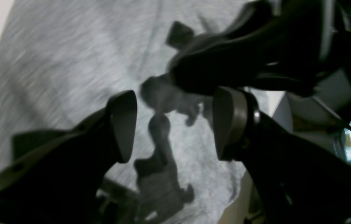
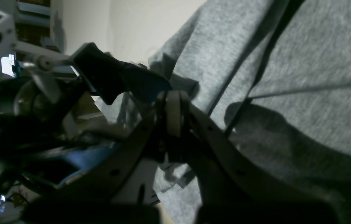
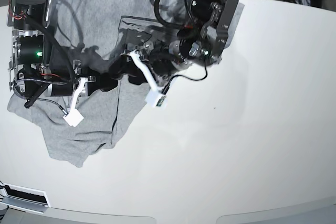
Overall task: Layout the t-shirt on the table in an organized manner, then fold the t-shirt properly
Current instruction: 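Drag the grasped fabric with the left gripper toward the right gripper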
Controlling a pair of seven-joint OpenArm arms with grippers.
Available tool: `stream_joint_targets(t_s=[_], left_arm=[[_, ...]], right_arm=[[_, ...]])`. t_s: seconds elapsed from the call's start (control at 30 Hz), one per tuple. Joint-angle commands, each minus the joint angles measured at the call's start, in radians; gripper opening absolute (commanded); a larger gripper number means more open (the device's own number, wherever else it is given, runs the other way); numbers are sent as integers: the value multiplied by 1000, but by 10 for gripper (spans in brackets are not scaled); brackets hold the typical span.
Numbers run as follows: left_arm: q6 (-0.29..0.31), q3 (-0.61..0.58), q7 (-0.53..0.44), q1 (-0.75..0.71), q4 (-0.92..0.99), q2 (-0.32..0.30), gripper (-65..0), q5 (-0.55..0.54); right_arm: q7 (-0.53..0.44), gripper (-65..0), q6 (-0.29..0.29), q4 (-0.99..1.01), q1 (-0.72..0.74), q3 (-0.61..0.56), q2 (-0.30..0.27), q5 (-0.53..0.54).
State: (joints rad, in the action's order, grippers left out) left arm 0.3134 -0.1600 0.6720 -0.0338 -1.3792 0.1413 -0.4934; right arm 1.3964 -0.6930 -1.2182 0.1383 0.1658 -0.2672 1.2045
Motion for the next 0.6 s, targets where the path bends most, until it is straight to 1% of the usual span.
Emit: stream_joint_targets(t_s=[0.0, 0.07, 0.1, 0.23, 0.37, 0.5, 0.57], left_arm=[[-12, 2, -27, 0, -16, 16, -260, 10], [-47, 2, -56, -21, -14, 16, -260, 58], [-50, 1, -69, -31, -10, 16, -260, 79], [-50, -10, -98, -59, -5, 16, -260, 85], [-107, -10, -152, -74, 2, 16, -260, 124], [-109, -10, -162, -73, 43, 16, -260, 124], [-109, -10, -192, -71, 79, 16, -259, 128]], right_arm=[[-8, -650, -5, -18, 23, 3, -10, 26], [-8, -650, -5, -18, 23, 3, -10, 26], [-8, -650, -5, -18, 23, 3, -10, 26], [-8, -650, -5, -18, 23, 3, -10, 26], [-8, -650, -5, -18, 23, 3, -10, 26], [-8, -650, -5, -18, 23, 3, -10, 26], [-8, -650, -5, -18, 23, 3, -10, 26]])
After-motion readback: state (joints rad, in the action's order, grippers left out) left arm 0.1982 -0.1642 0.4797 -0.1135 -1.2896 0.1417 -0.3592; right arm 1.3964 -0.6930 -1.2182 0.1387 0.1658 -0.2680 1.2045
